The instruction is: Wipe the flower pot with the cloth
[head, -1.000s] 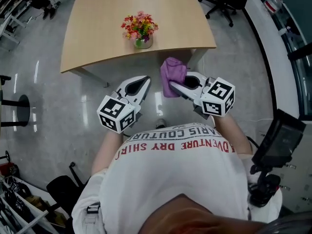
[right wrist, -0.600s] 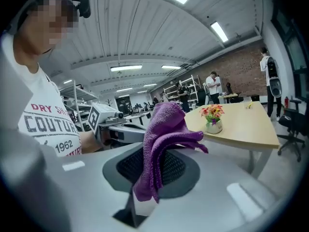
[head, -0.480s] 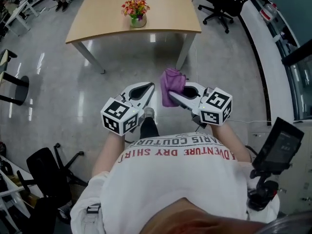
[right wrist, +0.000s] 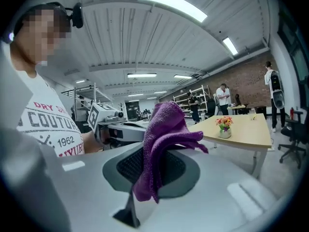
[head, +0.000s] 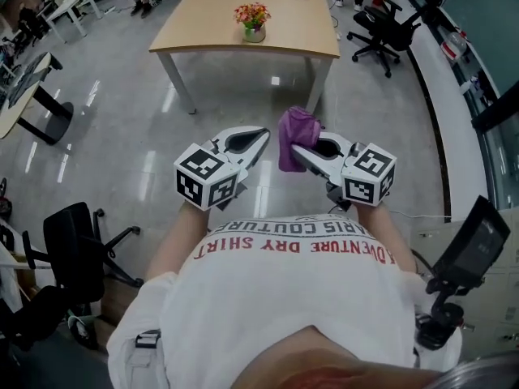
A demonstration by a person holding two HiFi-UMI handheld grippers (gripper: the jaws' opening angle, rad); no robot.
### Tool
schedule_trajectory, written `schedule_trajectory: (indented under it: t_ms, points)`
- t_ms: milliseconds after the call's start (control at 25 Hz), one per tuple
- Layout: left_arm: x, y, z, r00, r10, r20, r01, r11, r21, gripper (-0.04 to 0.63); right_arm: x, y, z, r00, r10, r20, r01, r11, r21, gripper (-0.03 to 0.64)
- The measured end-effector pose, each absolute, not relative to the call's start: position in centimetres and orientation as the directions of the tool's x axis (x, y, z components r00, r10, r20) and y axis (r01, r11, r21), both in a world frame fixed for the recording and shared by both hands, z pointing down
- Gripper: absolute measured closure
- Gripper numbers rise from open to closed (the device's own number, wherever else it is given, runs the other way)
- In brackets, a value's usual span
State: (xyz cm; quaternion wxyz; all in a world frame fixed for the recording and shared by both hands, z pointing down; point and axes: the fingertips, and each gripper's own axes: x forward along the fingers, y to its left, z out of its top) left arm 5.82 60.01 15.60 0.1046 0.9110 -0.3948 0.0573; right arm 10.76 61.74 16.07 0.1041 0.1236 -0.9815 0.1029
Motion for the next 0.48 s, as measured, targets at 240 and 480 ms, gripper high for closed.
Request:
schedule_trajectory:
  t_ms: [240, 480]
  points:
    - [1.6, 64.9, 13.2, 0.677, -0.719, 0.161, -0.735, -0.672, 0.091, 0.594, 6.4, 66.3, 14.9, -0.94, -0.233, 0.249, -0.277, 0.947, -0.163, 0.572]
    - [-6.9, 70.3, 15.3, 0.694, -0.7, 0.165, -0.717, -0.692, 0.079, 0.594, -1.6, 71.3, 16.7, -0.935, -0.273, 0.225, -0.313, 0.935, -0.167, 0.572]
